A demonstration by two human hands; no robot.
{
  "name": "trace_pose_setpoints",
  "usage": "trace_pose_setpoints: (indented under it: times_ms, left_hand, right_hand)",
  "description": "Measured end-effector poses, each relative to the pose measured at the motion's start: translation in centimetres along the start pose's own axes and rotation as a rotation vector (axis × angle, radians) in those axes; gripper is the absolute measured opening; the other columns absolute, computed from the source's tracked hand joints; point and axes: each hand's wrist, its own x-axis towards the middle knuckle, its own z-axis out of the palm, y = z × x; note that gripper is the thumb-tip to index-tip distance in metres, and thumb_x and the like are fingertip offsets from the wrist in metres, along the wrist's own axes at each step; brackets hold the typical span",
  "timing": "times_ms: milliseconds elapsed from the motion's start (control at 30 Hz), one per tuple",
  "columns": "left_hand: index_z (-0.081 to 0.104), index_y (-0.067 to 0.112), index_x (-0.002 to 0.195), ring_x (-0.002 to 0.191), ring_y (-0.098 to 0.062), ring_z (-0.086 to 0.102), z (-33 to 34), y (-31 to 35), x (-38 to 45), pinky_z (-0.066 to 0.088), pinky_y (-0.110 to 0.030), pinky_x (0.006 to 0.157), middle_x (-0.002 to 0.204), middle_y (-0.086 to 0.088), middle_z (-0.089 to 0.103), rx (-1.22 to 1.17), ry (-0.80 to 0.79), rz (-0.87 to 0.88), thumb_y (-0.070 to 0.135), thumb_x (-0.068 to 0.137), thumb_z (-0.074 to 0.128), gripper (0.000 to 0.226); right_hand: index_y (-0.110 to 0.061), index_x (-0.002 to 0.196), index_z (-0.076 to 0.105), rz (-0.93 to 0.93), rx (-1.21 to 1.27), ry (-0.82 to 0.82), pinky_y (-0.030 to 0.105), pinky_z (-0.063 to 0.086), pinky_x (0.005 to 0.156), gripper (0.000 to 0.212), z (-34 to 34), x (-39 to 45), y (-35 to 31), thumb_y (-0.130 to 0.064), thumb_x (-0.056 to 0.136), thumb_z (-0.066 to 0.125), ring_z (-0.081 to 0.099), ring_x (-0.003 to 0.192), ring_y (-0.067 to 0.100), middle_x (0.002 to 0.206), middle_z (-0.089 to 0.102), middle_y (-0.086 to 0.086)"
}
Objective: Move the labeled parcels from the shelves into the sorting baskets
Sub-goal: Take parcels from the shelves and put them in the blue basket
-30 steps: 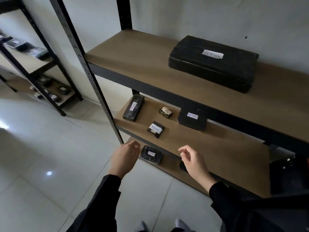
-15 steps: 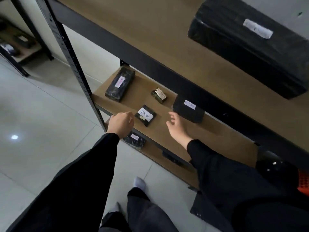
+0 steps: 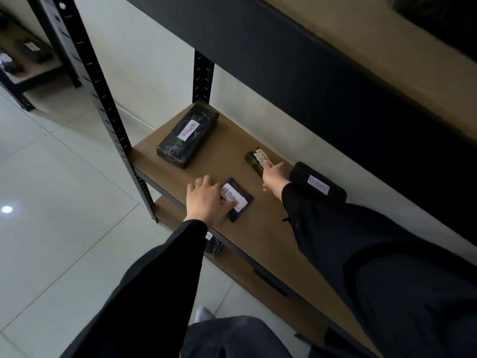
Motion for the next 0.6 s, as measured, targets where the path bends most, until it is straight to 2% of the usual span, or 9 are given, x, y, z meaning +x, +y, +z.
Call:
trace_pose_setpoints:
  times_ms: [67, 100, 167, 267, 333, 400, 433, 500, 600]
  left_hand:
    - [0.058, 0.02, 0.123, 0.113, -0.028, 0.045, 0.5, 0.1, -0.4, 0.034, -0.038, 0.095, 0.116, -0.006, 0.051, -0.014, 0.021, -0.007, 0.06, 0.079, 0.059, 0.059]
    - [0.056, 0.015, 0.12, 0.112, -0.029, 0.046, 0.6, 0.2, -0.6, 0.035, -0.038, 0.094, 0.117, -0.007, 0.051, -0.061, 0.021, -0.027, 0.056, 0.079, 0.063, 0.058]
    - [0.049, 0.007, 0.11, 0.103, -0.032, 0.05, 0.2, 0.5, -1.0, 0.04, -0.039, 0.085, 0.112, -0.011, 0.051, -0.254, -0.014, -0.087, 0.043, 0.077, 0.072, 0.053]
    - [0.031, 0.009, 0.096, 0.072, -0.021, 0.052, -1.0, 1.2, -1.4, 0.04, -0.029, 0.056, 0.089, -0.008, 0.053, -0.615, -0.108, -0.161, 0.021, 0.081, 0.072, 0.045]
    - [0.032, 0.009, 0.091, 0.061, -0.011, 0.044, -1.8, 1.5, -2.2, 0.034, -0.023, 0.046, 0.079, -0.002, 0.048, -0.66, -0.159, -0.198, 0.015, 0.086, 0.066, 0.035]
    - [0.036, 0.008, 0.087, 0.063, -0.013, 0.042, -2.4, 1.3, -3.3, 0.032, -0.023, 0.046, 0.076, 0.001, 0.045, -0.684, -0.191, -0.244, 0.013, 0.087, 0.061, 0.026]
    - [0.038, 0.008, 0.086, 0.066, -0.016, 0.043, -2.8, 1.2, -4.0, 0.033, -0.024, 0.048, 0.077, 0.0, 0.046, -0.703, -0.2, -0.271, 0.014, 0.086, 0.06, 0.023]
    - [0.045, 0.007, 0.088, 0.075, -0.022, 0.049, -3.8, 0.9, -5.5, 0.041, -0.028, 0.055, 0.085, -0.004, 0.054, -0.743, -0.219, -0.303, 0.016, 0.085, 0.06, 0.018]
    - [0.057, 0.01, 0.099, 0.09, -0.028, 0.065, -6.1, 0.6, -8.6, 0.053, -0.037, 0.076, 0.098, -0.009, 0.067, -0.827, -0.231, -0.322, 0.017, 0.082, 0.06, 0.018]
  right_hand:
    - [0.005, 0.139, 0.033, -0.028, -0.127, 0.045, 0.044, 0.047, 0.097, 0.069, 0.3, 0.5, -0.1, -0.049, 0.096, 0.032, 0.053, 0.117, 0.037, 0.141, 0.042, 0.023]
    - [0.005, 0.137, 0.035, -0.045, -0.164, 0.061, 0.044, 0.04, 0.104, 0.065, 0.4, 0.5, -0.1, -0.046, 0.097, 0.035, 0.044, 0.126, 0.038, 0.142, 0.038, 0.027]
    - [0.002, 0.139, 0.03, -0.051, -0.179, 0.039, 0.04, 0.035, 0.105, 0.061, 0.4, -0.4, -0.1, -0.04, 0.097, 0.044, 0.038, 0.132, 0.037, 0.146, 0.033, 0.026]
    - [0.003, 0.145, 0.015, -0.1, -0.087, 0.013, 0.034, 0.03, 0.107, 0.069, -0.5, -2.1, 0.1, -0.026, 0.095, 0.054, 0.035, 0.136, 0.032, 0.151, 0.029, 0.02]
    - [0.0, 0.132, 0.03, -0.159, -0.01, -0.014, 0.033, 0.037, 0.101, 0.053, -0.9, -3.6, 0.7, -0.02, 0.092, 0.059, 0.047, 0.121, 0.03, 0.142, 0.039, 0.021]
    - [-0.008, 0.108, 0.036, -0.163, 0.169, -0.037, 0.035, 0.048, 0.085, 0.031, -1.5, -5.9, 1.7, -0.015, 0.09, 0.06, 0.055, 0.095, 0.025, 0.124, 0.052, 0.018]
    - [-0.01, 0.107, 0.036, -0.149, 0.279, -0.044, 0.036, 0.053, 0.079, 0.028, -2.0, -7.4, 2.1, -0.013, 0.09, 0.059, 0.058, 0.088, 0.024, 0.116, 0.055, 0.015]
    - [-0.008, 0.114, 0.038, -0.106, 0.455, -0.07, 0.035, 0.056, 0.072, 0.028, -3.3, -10.5, 2.7, -0.007, 0.092, 0.055, 0.06, 0.085, 0.021, 0.107, 0.054, 0.007]
    - [-0.011, 0.119, 0.041, -0.102, 0.54, -0.064, 0.036, 0.056, 0.075, 0.031, -5.3, -15.3, 4.0, -0.005, 0.092, 0.055, 0.06, 0.093, 0.02, 0.118, 0.053, 0.009]
